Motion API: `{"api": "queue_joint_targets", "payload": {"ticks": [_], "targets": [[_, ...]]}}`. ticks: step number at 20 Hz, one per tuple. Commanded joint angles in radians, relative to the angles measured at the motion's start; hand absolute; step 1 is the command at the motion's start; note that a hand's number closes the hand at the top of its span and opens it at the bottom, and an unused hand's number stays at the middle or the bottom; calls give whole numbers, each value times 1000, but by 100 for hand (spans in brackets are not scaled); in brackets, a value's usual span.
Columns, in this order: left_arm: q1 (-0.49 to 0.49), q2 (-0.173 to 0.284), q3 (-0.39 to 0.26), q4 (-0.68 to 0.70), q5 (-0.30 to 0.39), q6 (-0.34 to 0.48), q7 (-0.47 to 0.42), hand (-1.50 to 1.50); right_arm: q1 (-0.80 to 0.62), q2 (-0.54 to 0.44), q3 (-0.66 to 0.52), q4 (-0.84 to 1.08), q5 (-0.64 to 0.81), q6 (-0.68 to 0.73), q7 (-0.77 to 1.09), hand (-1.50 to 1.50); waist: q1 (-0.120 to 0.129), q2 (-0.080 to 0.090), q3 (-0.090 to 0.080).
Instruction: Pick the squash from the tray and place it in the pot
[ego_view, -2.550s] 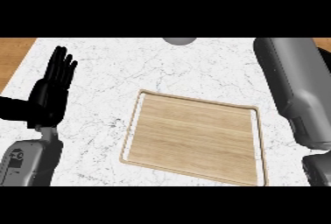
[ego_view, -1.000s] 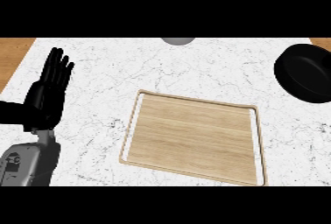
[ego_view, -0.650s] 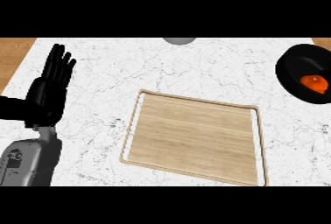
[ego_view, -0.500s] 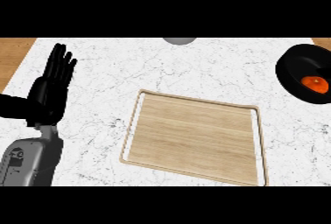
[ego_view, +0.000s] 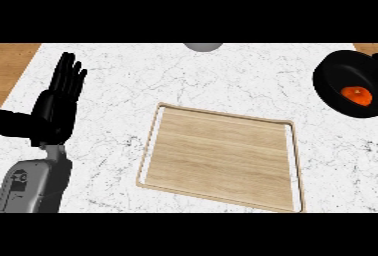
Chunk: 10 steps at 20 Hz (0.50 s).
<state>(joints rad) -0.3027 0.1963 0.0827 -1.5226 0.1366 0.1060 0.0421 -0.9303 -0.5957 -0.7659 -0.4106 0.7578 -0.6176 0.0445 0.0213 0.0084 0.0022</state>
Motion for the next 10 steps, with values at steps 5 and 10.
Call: {"api": "queue_joint_targets", "payload": {"ticks": [5, 10], "targets": [[2, -8, 0, -7, -28, 28, 13, 0, 109, -7, -132, -113, -233, 10, -210, -150, -23, -8, -1], [31, -9, 3, -4, -26, 11, -2, 0, 206, -16, -158, -215, -346, 76, -263, -150, -28, -11, -2]]}}
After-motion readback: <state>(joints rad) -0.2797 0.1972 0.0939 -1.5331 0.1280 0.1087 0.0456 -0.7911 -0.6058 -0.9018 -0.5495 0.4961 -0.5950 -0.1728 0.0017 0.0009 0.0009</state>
